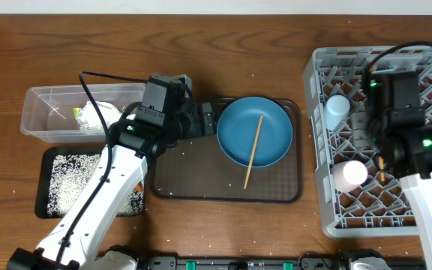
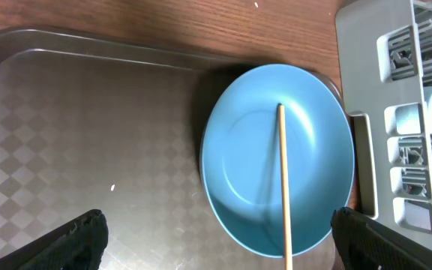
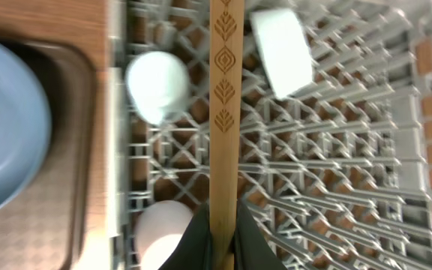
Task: Sort waste into correct bins and load items into the dishwasher rack
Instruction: 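Carry the chopstick right into the rack with the right gripper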
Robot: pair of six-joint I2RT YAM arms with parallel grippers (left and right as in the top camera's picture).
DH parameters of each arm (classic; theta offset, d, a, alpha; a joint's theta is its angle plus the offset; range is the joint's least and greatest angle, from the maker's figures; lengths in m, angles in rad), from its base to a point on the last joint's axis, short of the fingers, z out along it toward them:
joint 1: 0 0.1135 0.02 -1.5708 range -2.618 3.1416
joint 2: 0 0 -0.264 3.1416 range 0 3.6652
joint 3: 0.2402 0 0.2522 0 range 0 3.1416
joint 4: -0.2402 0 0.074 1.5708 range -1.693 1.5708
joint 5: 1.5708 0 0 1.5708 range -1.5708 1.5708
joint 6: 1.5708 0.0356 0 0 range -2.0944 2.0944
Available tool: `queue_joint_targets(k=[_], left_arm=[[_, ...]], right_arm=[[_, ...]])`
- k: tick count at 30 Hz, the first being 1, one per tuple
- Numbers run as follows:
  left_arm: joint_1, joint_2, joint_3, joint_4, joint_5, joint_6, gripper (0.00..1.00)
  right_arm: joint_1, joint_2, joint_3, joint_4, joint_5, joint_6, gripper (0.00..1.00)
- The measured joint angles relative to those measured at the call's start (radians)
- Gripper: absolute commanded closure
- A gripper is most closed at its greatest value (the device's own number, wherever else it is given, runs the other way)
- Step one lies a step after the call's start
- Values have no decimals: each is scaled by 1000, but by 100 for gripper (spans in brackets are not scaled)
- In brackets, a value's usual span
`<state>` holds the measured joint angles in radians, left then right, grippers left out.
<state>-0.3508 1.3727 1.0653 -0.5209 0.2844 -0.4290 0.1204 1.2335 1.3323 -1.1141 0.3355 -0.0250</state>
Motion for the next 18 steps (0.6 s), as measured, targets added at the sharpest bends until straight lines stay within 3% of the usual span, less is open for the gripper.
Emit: queue_joint_targets(k=[18], left_arm=[[0, 0, 0, 0, 0, 0, 2]], right_arm=[[-113, 314, 0, 51, 15, -162, 99]])
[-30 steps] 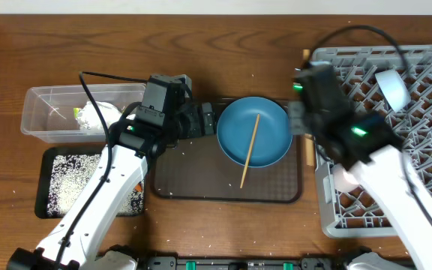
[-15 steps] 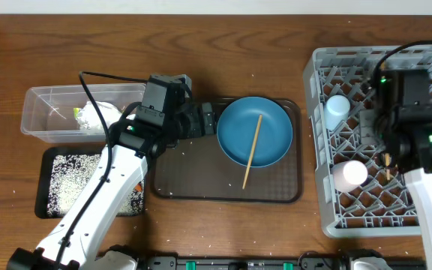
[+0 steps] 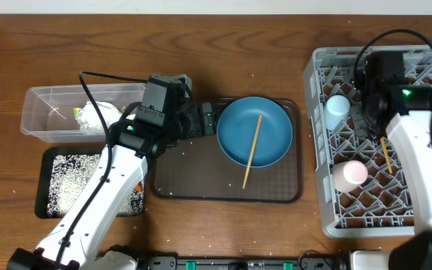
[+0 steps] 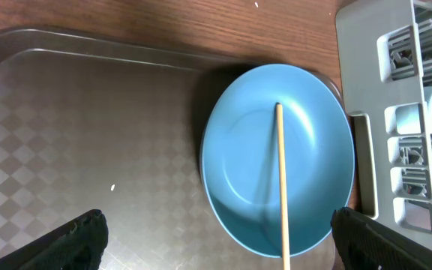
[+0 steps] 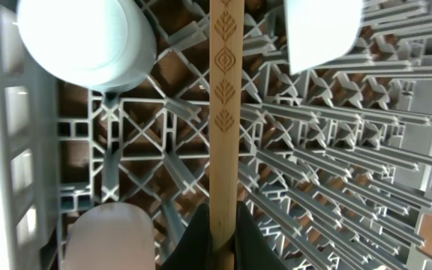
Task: Sort waste into correct bins and load items into the dishwasher rack
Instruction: 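Carry the chopstick right into the rack with the right gripper, then lower the chopstick into the rack and open the right gripper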
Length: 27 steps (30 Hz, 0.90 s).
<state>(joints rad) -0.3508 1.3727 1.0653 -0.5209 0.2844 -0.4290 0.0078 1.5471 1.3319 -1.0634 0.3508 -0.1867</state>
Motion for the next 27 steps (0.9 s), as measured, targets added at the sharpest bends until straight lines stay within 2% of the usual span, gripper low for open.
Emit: queue_joint_targets(k=[15, 27], left_arm=[[0, 0, 0, 0, 0, 0, 2], [0, 0, 0, 0, 0, 0, 2]], right_arm=[[-90, 50, -1, 52, 18, -10, 99], [-103, 50, -1, 144, -29, -34, 99]])
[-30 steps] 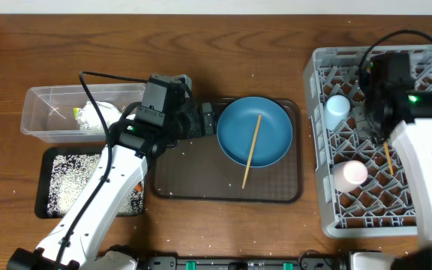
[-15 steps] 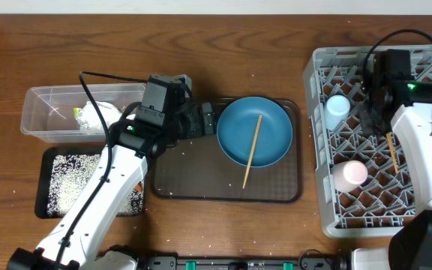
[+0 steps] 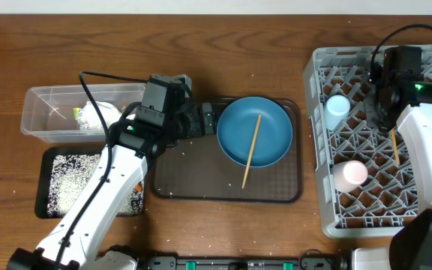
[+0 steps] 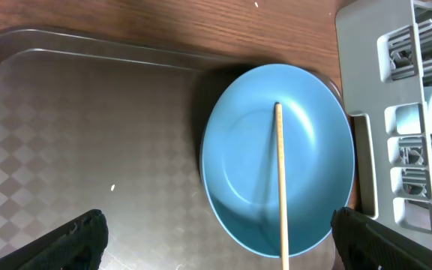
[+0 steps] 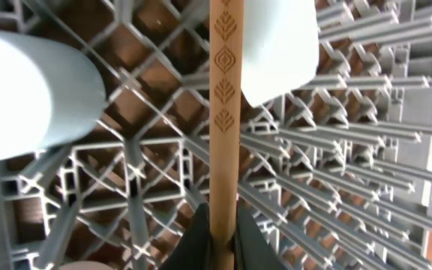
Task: Sort waste into correct bins and load items into the dishwasher rack
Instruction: 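Lower the chopstick into the rack and open the right gripper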
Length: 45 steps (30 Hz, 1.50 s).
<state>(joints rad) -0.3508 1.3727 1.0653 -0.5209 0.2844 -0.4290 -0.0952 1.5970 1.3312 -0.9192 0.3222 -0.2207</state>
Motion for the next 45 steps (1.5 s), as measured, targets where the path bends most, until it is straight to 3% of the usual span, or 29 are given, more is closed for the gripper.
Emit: queue_joint_targets(k=[27, 31, 36, 45], left_arm=[[0, 0, 0, 0, 0, 0, 2], [0, 0, 0, 0, 0, 0, 2], [0, 0, 0, 0, 0, 0, 2], [0, 0, 0, 0, 0, 0, 2]], right_arm=[[-6, 145, 0, 14, -35, -35, 92], [-6, 162, 0, 17, -36, -36, 78], [-6, 164, 0, 15, -35, -43, 72], [-5, 161, 0, -6, -35, -45, 78]])
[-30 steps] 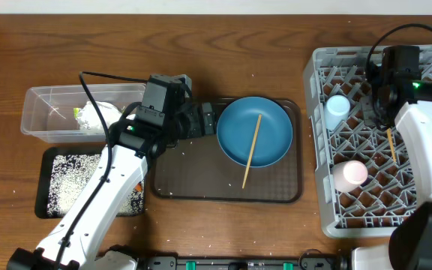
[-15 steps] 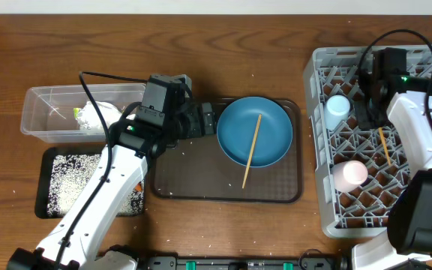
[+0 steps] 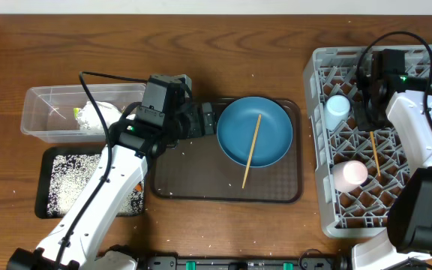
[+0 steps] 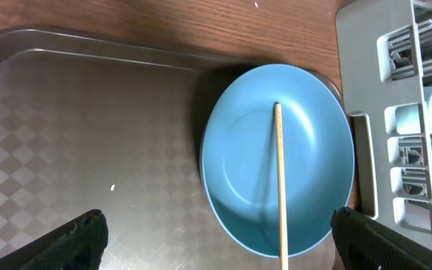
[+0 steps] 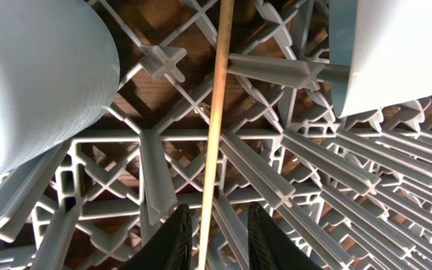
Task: Sort waste into correct bins and load items into the dishwasher rack
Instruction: 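Lower the chopstick into the rack and open the right gripper, then move the right gripper back over the remaining chopstick in the plate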
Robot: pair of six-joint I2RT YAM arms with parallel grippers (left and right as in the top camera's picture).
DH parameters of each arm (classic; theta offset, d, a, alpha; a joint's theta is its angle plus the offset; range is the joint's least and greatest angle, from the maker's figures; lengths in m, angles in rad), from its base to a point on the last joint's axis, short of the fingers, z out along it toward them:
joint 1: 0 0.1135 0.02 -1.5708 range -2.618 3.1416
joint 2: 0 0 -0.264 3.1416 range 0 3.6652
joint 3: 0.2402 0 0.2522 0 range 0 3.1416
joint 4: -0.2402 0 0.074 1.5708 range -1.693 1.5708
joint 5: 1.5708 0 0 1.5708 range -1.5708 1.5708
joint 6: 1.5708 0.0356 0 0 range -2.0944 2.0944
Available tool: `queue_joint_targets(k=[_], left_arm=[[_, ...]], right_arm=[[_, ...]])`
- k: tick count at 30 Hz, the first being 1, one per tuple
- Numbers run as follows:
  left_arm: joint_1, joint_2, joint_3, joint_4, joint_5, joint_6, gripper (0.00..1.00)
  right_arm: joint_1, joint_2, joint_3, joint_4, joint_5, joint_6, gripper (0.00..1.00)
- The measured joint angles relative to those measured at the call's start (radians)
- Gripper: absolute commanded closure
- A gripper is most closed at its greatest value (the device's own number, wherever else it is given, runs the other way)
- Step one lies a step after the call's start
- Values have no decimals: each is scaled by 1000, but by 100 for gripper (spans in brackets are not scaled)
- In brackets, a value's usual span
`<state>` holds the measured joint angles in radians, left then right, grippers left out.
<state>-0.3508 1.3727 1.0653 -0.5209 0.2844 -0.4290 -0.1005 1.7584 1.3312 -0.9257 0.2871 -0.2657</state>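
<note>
A blue plate (image 3: 255,131) (image 4: 276,157) rests on the dark tray (image 3: 193,180) with one wooden chopstick (image 3: 252,150) (image 4: 279,180) lying across it. My left gripper (image 3: 205,120) (image 4: 216,232) hangs open over the tray, just left of the plate, holding nothing. A second chopstick (image 3: 373,154) (image 5: 216,112) lies on the grid of the grey dishwasher rack (image 3: 315,97) (image 5: 306,187). My right gripper (image 3: 367,120) (image 5: 214,225) is low over it, fingers (image 5: 175,232) parted on either side and not clamping it.
A pale blue cup (image 3: 337,107) (image 5: 36,82) and a pink cup (image 3: 349,174) sit in the rack's left part; another pale cup (image 5: 396,45) is to the right. A clear bin (image 3: 73,112) with waste and a black tray of rice (image 3: 73,180) stand at the left.
My right gripper, then shut on the chopstick over the rack's back, has moved left and lower and opened. The chopstick now lies on the rack grid. The left arm has not moved.
My right gripper held a carved chopstick above the rack near the cups, then over the rack's back left, then further right, always shut on it. Now it is open and the chopstick rests in the rack. The left gripper stayed open over the tray throughout.
</note>
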Motion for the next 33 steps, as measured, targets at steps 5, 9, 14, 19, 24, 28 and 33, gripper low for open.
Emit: queue_joint_targets(k=[5, 9, 14, 19, 24, 28, 33], left_arm=[[0, 0, 0, 0, 0, 0, 2], [0, 0, 0, 0, 0, 0, 2], [0, 0, 0, 0, 0, 0, 2], [0, 0, 0, 0, 0, 0, 2], [0, 0, 0, 0, 0, 0, 3], [0, 0, 0, 0, 0, 0, 2], [0, 0, 0, 0, 0, 0, 2]], right_arm=[[10, -62, 0, -6, 0, 20, 85], [41, -209, 0, -24, -4, 94, 99], [79, -402, 3, -103, -98, 304, 99], [160, -499, 4, -197, -253, 570, 99], [300, -492, -7, -188, -349, 821, 96], [414, -475, -67, -81, -378, 986, 92], [545, -404, -201, 157, -388, 1140, 82]])
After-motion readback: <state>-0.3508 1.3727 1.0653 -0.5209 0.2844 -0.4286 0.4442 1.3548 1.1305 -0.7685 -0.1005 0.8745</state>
